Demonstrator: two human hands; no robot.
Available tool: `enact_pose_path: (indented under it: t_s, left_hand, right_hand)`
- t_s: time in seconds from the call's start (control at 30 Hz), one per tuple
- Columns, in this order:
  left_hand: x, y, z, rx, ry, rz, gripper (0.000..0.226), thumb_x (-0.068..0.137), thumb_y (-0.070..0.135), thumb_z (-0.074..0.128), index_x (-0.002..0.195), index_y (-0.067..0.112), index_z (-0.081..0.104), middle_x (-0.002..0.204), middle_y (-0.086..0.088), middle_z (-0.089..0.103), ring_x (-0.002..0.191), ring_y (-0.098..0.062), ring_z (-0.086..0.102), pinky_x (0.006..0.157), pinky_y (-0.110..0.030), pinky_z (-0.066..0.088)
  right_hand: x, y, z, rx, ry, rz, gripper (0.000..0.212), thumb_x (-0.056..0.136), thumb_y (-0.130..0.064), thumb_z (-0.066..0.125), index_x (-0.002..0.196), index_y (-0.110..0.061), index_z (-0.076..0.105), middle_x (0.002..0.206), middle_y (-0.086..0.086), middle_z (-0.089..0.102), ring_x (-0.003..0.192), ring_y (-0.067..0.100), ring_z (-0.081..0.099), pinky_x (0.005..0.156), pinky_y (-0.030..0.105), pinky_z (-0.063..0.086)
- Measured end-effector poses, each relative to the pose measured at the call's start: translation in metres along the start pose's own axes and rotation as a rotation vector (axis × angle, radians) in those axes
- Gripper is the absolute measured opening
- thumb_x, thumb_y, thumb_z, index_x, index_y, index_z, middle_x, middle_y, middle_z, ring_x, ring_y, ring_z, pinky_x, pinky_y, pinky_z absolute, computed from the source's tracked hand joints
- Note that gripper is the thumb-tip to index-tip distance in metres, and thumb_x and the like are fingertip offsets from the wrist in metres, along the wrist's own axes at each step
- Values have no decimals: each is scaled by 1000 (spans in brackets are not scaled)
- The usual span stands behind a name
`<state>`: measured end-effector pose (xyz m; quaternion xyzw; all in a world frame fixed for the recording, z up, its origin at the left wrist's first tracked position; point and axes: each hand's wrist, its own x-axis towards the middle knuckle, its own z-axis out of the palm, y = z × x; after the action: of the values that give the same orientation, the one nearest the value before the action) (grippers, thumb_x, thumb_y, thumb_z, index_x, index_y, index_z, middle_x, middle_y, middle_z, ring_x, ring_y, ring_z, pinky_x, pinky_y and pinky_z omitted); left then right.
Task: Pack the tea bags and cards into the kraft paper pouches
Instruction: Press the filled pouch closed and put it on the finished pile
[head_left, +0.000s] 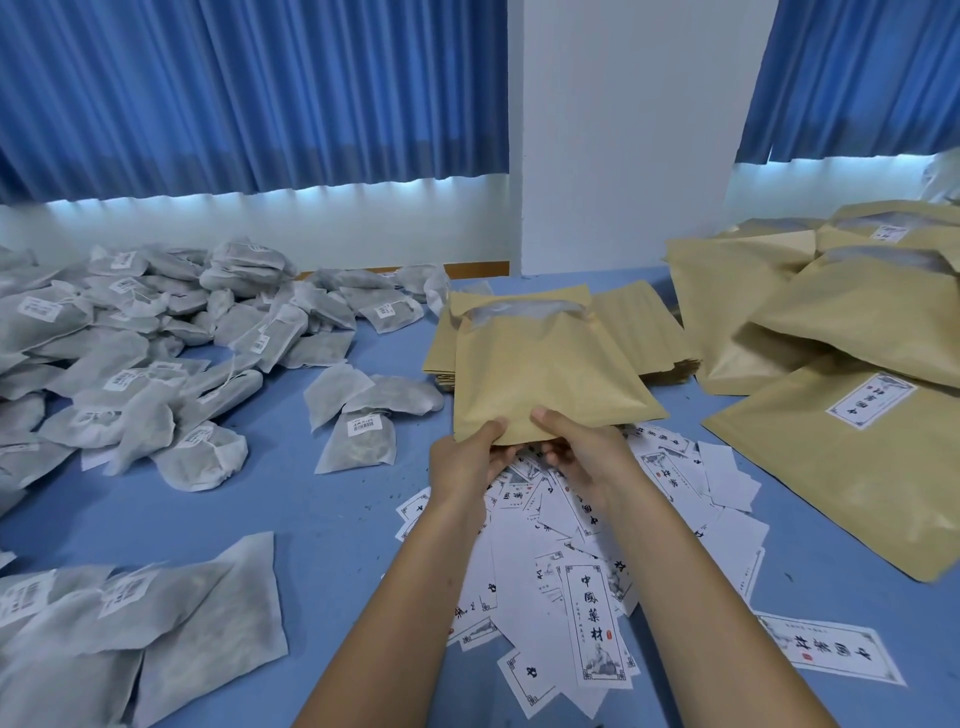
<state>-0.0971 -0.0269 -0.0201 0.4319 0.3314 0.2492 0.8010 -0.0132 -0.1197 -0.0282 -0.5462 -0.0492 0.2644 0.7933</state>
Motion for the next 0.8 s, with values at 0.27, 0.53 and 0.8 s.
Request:
enact_pose_path:
  t_s: [0.27, 0.53, 0.8]
  left_hand:
    - [-2, 6, -3, 147, -122, -66, 25, 84, 3, 69, 101, -13, 61, 89, -24, 70, 67, -24, 71, 57, -20, 56]
    - [2, 5, -1, 451, -58, 61, 16, 90, 13, 59, 83, 0, 66, 53, -6, 65, 39, -7, 56, 41, -15, 44]
    - [2, -1, 1, 596, 21, 199, 28, 93, 21, 55, 71, 6, 62, 51, -4, 64, 39, -11, 56, 45, -21, 46]
  right_hand:
    - [-1, 2, -1, -102, -8, 30, 12, 78, 3, 71, 82, 6, 60, 65, 16, 55, 44, 18, 40, 50, 29, 36]
    - [-7, 8, 7, -85, -79, 48, 13, 80, -5, 72, 88, 5, 69, 58, 5, 57, 50, 13, 45, 50, 20, 36]
    - [-5, 2, 3, -58, -90, 85, 11, 82, 1, 70, 76, 2, 61, 58, 7, 53, 50, 15, 48, 51, 21, 44]
